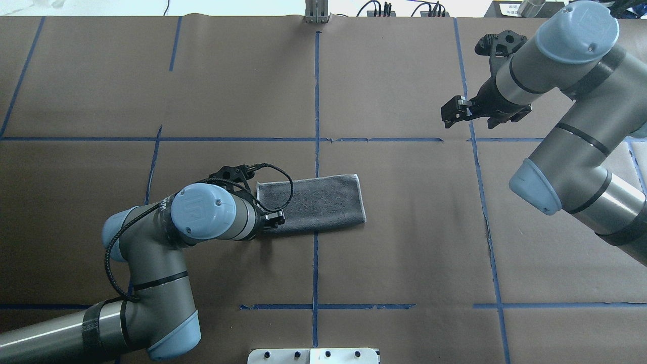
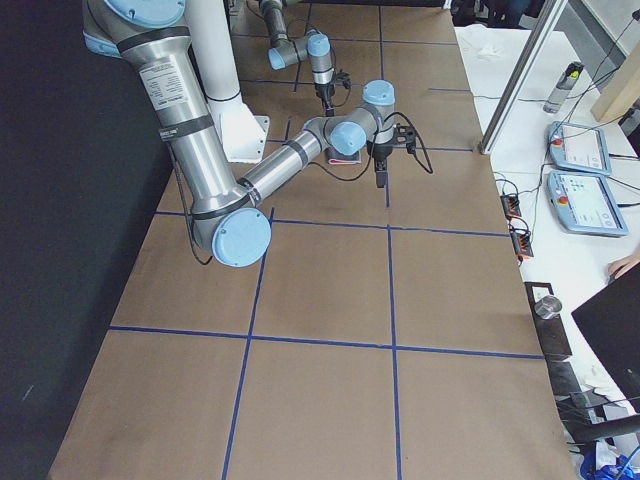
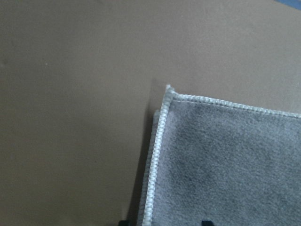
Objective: Fold towel twice with both arms
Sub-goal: 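Grasp the end of the folded towel nearest the left gripper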
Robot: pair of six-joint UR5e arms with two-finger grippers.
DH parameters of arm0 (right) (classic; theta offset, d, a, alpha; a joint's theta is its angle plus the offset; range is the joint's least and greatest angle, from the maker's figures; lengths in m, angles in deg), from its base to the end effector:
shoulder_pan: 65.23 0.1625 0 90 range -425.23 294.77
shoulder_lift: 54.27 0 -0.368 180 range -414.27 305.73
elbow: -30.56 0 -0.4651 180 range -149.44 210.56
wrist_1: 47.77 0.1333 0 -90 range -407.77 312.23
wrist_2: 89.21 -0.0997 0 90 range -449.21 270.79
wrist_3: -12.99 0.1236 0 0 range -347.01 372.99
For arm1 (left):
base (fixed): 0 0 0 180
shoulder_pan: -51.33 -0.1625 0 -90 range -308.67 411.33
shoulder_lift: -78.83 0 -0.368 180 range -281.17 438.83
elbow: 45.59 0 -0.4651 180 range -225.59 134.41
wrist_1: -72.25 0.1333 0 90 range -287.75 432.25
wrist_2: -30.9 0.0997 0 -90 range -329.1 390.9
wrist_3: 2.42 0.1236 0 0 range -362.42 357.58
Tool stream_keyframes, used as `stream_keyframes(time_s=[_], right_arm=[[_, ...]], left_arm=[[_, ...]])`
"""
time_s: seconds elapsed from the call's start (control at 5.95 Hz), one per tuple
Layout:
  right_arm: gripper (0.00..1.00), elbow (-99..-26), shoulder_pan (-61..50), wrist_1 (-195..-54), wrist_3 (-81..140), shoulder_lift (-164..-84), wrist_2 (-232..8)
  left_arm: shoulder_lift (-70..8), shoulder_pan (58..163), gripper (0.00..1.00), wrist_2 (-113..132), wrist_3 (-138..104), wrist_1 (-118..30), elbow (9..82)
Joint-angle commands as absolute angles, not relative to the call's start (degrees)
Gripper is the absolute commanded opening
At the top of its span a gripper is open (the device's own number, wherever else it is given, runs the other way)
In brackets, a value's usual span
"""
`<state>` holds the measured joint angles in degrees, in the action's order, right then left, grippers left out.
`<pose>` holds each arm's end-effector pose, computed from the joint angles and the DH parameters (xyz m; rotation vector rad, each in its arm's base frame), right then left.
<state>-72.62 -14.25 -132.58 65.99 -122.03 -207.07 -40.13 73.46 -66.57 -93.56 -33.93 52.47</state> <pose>-0.3601 -0.5643 0.2516 0.1472 -0.8221 0.0574 0.6111 -0.3751 0.1980 0.0503 0.9378 -0.3155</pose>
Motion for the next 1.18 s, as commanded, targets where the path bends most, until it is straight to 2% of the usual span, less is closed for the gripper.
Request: stream_keyframes(time_s=[0.0,0.17,0.34,0.5,0.67,1.01], right_arm=[[1.0,-72.62,-14.25,-132.58,65.99,-122.04,-206.98],[1.0,-72.62,-14.16,-132.58,65.99,-122.04,-206.9],[1.0,-72.62,-14.25,-132.58,65.99,-122.04,-206.9],[1.0,-72.62,-14.25,-132.58,65.99,-122.04,-206.9],[1.0,-72.54,-14.16,-132.58,65.99,-122.04,-206.98],[1.0,-72.45,-13.72,-132.58,65.81,-122.12,-207.42]], left_arm=[[-40.09,73.3,0.33,-66.57,-93.65,-33.93,52.41],[-40.09,73.39,0.17,-66.57,-93.65,-33.93,52.41],[-40.18,73.39,0.06,-66.66,-93.56,-33.93,52.5],[-40.53,73.22,0.0,-66.75,-93.56,-33.49,52.85],[-40.96,73.22,0.0,-66.75,-93.65,-31.05,53.98],[-47.88,72.95,0.0,-66.58,-93.56,-23.4,53.3]])
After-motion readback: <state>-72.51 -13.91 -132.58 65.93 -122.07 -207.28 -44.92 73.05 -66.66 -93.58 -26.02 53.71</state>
